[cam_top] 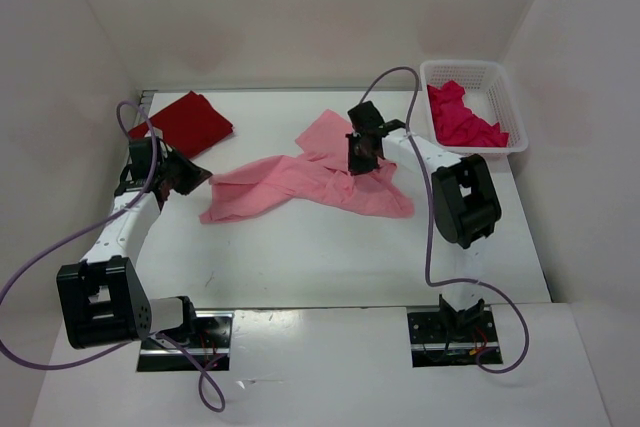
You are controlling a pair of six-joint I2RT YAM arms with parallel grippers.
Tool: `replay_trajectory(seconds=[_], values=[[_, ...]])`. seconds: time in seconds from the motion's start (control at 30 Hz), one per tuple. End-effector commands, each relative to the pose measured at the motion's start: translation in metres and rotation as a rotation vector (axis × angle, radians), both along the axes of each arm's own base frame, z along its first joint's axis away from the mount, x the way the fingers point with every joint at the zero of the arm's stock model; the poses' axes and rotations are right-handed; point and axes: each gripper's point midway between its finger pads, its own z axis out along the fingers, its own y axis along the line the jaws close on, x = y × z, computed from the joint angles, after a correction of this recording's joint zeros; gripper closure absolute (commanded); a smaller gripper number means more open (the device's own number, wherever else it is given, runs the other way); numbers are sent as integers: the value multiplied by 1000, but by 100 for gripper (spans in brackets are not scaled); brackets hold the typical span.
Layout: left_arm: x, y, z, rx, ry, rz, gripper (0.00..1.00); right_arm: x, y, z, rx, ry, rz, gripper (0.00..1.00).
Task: Fold and stack the t-shirts
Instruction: Flatten out the tshirt
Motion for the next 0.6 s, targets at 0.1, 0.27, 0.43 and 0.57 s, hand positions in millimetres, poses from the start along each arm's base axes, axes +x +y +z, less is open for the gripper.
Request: replay_trajectory(seconds=[0.1, 0.27, 0.43, 0.57], values=[[8, 0, 19, 10, -77, -27, 100, -32, 1, 40, -5, -40, -8, 98], [15, 1, 28, 8, -101, -22, 100, -142, -6, 56, 145, 117, 4, 98], [28, 6, 46, 28, -137, -5, 100, -231, -29, 32, 239, 304, -111, 66], [37, 19, 47, 9, -140, 30, 100, -229, -46, 51, 271, 228, -221, 43]])
